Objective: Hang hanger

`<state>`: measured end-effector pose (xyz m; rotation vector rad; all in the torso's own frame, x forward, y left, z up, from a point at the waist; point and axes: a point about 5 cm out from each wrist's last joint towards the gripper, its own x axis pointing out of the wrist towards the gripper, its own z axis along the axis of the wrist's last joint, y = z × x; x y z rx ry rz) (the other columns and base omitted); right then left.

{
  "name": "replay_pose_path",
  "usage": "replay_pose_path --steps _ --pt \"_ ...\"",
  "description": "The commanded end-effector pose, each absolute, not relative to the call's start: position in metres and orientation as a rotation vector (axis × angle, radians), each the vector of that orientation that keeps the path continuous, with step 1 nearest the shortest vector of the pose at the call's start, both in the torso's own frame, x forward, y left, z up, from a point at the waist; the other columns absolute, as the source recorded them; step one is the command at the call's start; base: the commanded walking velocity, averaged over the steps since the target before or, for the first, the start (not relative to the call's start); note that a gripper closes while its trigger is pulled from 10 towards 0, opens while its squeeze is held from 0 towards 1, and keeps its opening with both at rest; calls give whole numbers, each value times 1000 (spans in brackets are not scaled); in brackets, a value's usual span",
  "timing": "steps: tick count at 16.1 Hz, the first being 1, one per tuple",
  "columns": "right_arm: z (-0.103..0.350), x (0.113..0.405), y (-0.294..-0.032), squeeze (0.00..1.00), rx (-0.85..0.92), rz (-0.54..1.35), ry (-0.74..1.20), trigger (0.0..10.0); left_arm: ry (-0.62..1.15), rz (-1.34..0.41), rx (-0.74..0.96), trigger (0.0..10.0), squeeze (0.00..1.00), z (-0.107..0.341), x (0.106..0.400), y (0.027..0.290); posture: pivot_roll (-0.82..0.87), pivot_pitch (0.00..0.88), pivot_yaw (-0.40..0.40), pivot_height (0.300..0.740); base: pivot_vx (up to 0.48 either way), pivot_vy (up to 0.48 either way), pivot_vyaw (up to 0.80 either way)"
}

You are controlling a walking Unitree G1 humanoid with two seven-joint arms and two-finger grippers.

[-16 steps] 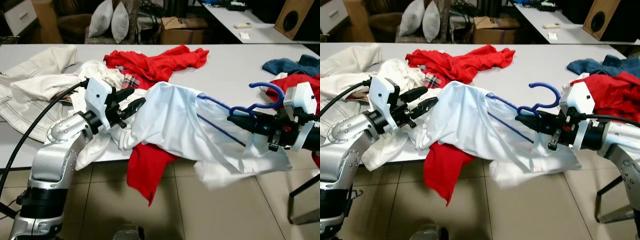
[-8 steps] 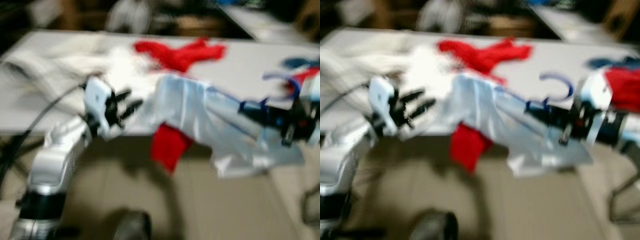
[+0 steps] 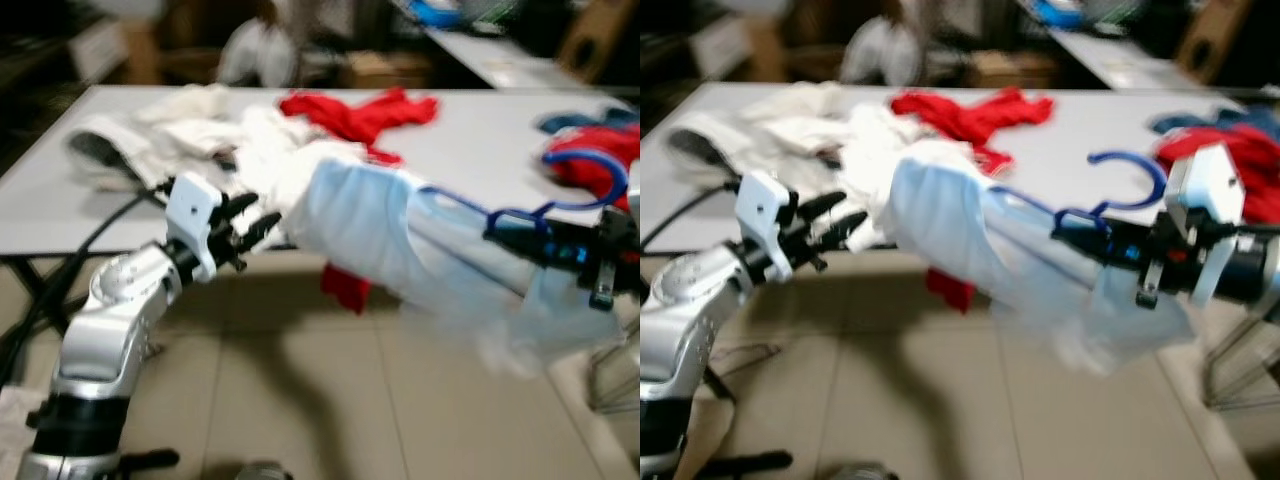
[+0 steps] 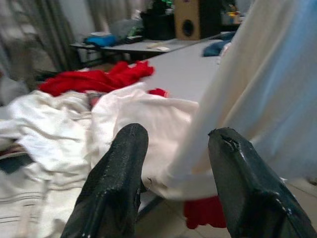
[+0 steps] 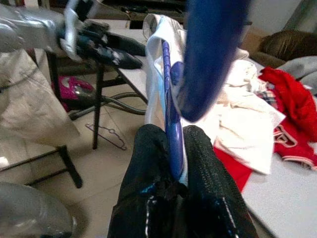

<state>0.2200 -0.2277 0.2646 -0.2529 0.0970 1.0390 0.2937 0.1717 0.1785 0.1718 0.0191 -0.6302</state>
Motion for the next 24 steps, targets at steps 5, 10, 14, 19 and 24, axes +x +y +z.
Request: replay_pose_path --steps 5,10,14,19,24 --pt "273 197 -213 0 -147 1205 77 0 52 -626 175 10000 0 172 290 180 49 0 -23 740 0 0 0" --pt "151 184 -218 0 -85 1008 523 0 219 -516 228 10000 0 142 275 212 57 0 -21 740 0 0 0" --pt "85 181 -203 0 -85 876 608 0 318 -537 132 10000 0 111 258 200 74 0 -33 740 0 0 0" --pt "73 199 -187 0 27 686 441 0 262 -413 119 10000 0 82 260 192 61 0 -27 740 0 0 0" --pt "80 210 -193 0 73 497 272 0 316 -276 81 10000 0 71 266 195 59 0 -34 740 0 0 0"
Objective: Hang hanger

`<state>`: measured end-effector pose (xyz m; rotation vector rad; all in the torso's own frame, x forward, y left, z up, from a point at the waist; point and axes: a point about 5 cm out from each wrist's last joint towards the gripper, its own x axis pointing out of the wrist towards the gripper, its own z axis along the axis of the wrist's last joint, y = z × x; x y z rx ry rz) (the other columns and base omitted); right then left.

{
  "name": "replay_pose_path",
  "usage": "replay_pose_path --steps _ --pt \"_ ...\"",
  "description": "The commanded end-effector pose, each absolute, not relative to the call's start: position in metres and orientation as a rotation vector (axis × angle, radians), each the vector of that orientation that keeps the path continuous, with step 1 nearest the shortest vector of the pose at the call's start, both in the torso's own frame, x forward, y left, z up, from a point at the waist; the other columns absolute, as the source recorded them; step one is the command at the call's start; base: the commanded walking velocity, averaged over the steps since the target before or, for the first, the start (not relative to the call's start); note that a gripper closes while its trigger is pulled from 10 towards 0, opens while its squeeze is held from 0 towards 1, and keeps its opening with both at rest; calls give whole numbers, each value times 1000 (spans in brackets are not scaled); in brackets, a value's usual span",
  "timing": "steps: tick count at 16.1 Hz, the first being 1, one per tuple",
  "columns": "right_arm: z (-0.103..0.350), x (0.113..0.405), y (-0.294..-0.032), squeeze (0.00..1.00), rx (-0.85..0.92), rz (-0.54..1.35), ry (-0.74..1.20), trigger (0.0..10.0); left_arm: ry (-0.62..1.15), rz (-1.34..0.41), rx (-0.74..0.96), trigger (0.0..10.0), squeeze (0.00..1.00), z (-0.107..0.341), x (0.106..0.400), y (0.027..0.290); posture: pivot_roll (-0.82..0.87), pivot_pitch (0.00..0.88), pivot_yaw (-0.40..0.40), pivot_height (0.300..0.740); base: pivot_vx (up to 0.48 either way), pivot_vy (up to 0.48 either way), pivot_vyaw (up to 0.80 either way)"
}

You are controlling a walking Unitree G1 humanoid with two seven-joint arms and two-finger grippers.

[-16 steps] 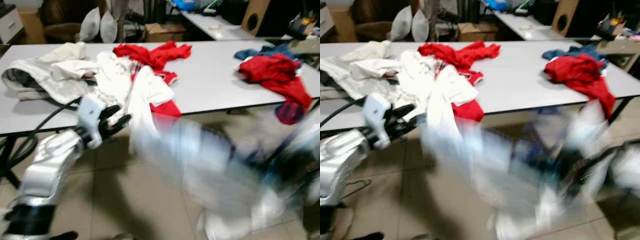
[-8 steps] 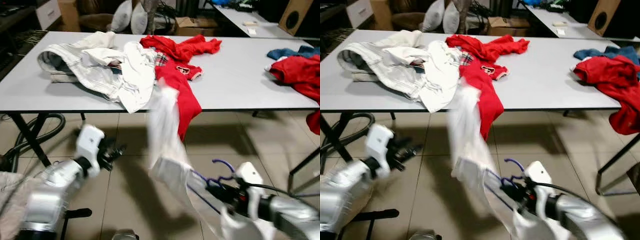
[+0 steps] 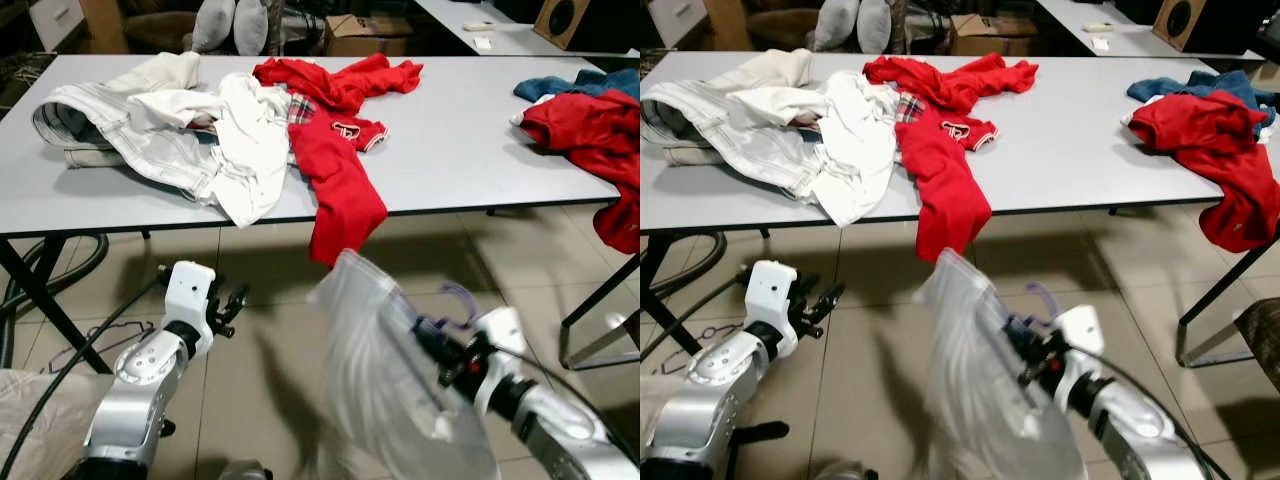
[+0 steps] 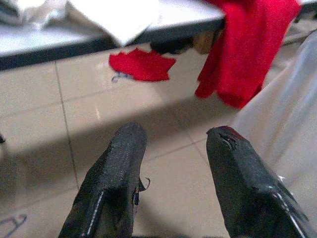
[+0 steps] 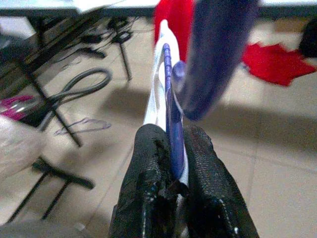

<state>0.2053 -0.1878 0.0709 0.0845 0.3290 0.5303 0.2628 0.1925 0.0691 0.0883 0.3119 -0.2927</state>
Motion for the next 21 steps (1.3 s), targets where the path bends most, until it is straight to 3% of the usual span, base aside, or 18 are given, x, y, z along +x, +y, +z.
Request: replay_pose_path --steps 1,2,5,6,12,17,21 --pt "80 212 -196 0 63 453 261 0 345 -285 60 10000 0 68 268 194 55 0 -32 740 0 0 0" --pt "77 214 -197 0 56 412 269 1529 339 -309 36 10000 0 68 272 190 50 0 -25 740 0 0 0" --pt "65 219 -198 0 -5 337 330 3255 272 -290 51 10000 0 69 283 178 34 0 -10 740 0 0 0" --pt "62 221 -198 0 -14 295 344 10000 289 -292 88 10000 0 65 284 175 33 0 -9 740 0 0 0" --pt "57 214 -188 0 -162 411 336 10000 311 -407 127 10000 0 57 272 170 44 0 -19 740 0 0 0" --pt "59 217 -188 0 -138 490 352 10000 279 -380 134 10000 0 64 273 168 53 0 -22 740 0 -380 0" --pt "63 226 -191 0 -192 434 295 10000 255 -348 142 10000 0 70 278 165 55 0 -21 740 0 -395 800"
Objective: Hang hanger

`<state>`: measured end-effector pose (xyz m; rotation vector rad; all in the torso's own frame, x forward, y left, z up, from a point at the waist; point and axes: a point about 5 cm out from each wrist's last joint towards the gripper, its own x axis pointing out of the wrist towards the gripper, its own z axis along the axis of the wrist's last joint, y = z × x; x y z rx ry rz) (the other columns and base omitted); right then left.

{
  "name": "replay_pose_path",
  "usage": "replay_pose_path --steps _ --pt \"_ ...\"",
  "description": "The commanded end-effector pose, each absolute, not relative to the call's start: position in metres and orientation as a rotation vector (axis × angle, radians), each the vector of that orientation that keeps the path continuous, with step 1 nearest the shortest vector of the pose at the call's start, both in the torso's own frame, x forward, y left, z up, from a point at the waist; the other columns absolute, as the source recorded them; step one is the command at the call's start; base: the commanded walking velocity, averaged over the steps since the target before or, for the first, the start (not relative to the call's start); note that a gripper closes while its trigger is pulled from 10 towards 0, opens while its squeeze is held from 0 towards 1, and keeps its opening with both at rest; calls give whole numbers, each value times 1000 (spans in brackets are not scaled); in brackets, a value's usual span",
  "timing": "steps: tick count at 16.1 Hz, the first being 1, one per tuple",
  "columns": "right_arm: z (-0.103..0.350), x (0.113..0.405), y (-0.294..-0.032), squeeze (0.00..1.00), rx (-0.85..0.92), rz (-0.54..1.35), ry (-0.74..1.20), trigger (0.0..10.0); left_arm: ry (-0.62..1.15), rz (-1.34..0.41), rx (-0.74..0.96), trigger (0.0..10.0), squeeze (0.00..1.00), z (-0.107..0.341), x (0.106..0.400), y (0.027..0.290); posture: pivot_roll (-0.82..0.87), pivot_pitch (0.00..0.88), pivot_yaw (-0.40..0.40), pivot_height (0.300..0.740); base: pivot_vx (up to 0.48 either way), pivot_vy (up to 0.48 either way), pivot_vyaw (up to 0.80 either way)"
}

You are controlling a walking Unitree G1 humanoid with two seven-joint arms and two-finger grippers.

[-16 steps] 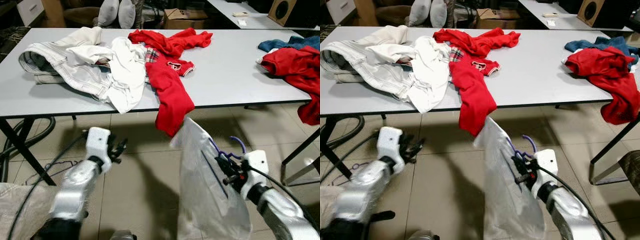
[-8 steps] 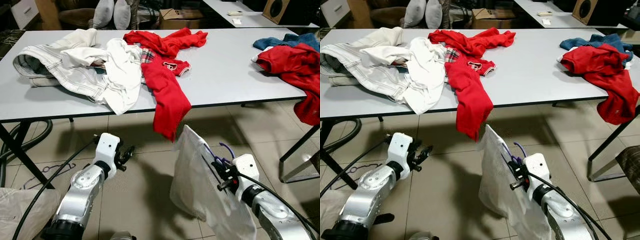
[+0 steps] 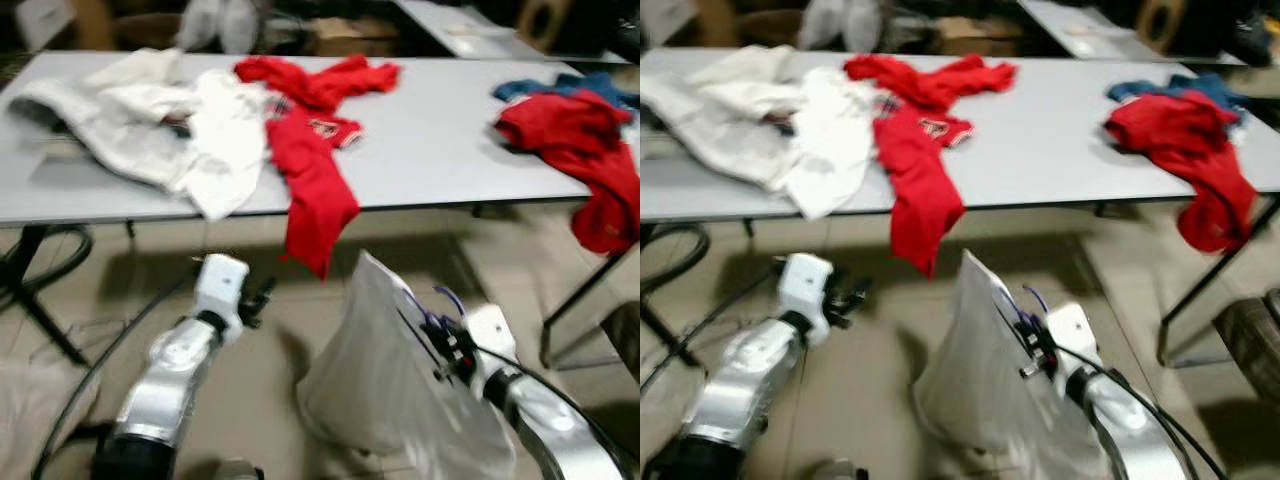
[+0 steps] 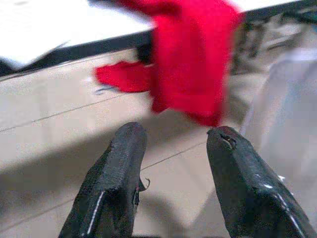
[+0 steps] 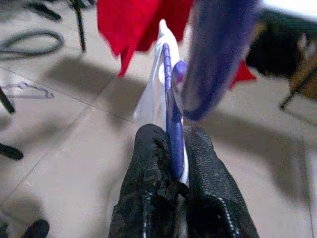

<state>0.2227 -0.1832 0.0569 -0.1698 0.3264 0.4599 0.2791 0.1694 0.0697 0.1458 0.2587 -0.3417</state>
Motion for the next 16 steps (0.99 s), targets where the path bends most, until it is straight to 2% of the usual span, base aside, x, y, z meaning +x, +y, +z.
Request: replay_pose_path --steps 1,4,8,10,12,16 --pt "63 225 -192 0 -185 439 294 10000 253 -350 148 10000 0 70 277 166 54 0 -19 740 0 -401 800" --pt "64 223 -191 0 -177 482 287 10000 244 -363 166 10000 0 74 281 162 55 0 -16 740 0 -400 800" --pt "68 220 -204 0 -186 491 274 10000 238 -408 127 10000 0 77 293 148 19 0 50 740 0 -404 800" --pt "67 219 -207 0 -186 456 270 10000 273 -386 91 10000 0 74 299 151 18 0 59 740 0 -399 800" --pt "66 227 -190 0 -143 462 256 10000 267 -296 37 10000 0 80 306 166 22 0 31 740 0 -409 800" --pt "64 226 -169 0 -122 595 263 10000 266 -136 -45 10000 0 84 297 194 98 0 -40 740 0 -451 800"
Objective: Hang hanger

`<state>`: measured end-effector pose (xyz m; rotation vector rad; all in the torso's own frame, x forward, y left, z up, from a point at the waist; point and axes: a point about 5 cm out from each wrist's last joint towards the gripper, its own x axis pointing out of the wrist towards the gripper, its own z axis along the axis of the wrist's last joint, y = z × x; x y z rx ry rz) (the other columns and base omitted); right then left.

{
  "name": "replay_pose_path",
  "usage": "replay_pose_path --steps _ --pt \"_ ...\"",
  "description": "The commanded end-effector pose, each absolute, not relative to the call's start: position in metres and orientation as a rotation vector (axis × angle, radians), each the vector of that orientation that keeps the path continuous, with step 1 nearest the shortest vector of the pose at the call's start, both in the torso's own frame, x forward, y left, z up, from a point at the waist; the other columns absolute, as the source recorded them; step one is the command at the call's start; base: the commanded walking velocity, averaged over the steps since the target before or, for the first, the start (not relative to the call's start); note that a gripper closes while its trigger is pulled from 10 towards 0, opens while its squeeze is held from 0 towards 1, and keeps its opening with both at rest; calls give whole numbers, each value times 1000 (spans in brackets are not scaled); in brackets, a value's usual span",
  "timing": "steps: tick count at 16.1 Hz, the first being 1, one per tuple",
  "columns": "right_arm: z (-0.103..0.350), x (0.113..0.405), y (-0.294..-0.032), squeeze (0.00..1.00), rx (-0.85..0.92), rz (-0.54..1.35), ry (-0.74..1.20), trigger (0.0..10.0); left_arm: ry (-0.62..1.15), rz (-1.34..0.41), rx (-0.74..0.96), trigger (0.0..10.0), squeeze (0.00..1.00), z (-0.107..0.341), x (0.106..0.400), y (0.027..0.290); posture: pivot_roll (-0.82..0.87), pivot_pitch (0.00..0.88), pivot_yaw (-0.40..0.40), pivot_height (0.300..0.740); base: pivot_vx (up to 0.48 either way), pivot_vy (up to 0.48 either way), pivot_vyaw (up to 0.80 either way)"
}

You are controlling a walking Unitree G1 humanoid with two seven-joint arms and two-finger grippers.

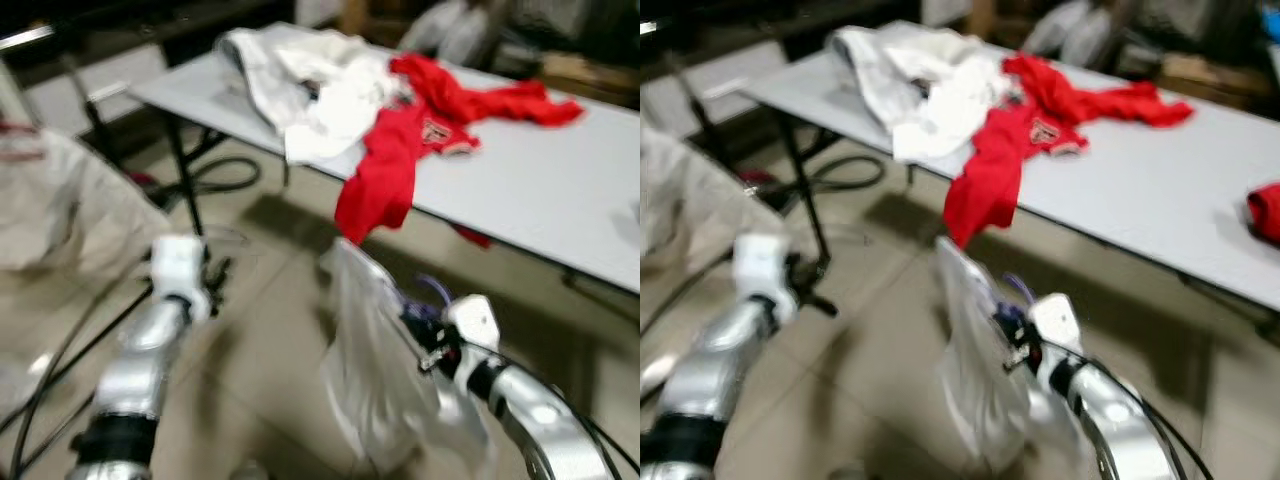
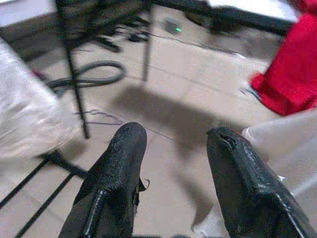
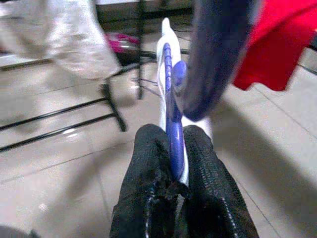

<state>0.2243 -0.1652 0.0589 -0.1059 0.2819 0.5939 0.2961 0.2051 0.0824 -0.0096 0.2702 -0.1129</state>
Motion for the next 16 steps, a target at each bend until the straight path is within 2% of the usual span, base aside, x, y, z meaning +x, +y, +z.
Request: replay_pose_path --steps 1,2,6,9,10,12,14,16 --pt "63 226 -171 0 -101 612 266 10000 267 -165 60 10000 0 79 289 194 108 0 -46 740 0 -472 800" --pt "62 225 -173 0 -88 620 274 10000 268 -200 123 10000 0 78 285 190 119 0 -48 740 0 -480 800" --pt "57 226 -172 0 -76 588 279 10000 259 -248 143 10000 0 85 291 185 88 0 8 740 0 -476 800" --pt "57 226 -172 0 -55 571 271 10000 251 -276 180 10000 0 85 294 177 86 0 18 740 0 -477 800" --pt "56 226 -170 0 -53 573 272 10000 266 -288 152 10000 0 85 294 175 89 0 18 740 0 0 800" --pt "56 228 -166 0 -48 576 263 10000 263 -259 132 10000 0 86 296 176 93 0 18 740 0 474 800" --pt "57 232 -166 0 -52 571 254 10000 244 -260 177 10000 0 87 298 176 95 0 13 740 0 0 800" --pt "58 235 -164 0 -57 580 249 10000 229 -258 187 10000 0 88 298 172 101 0 3 740 0 -480 800"
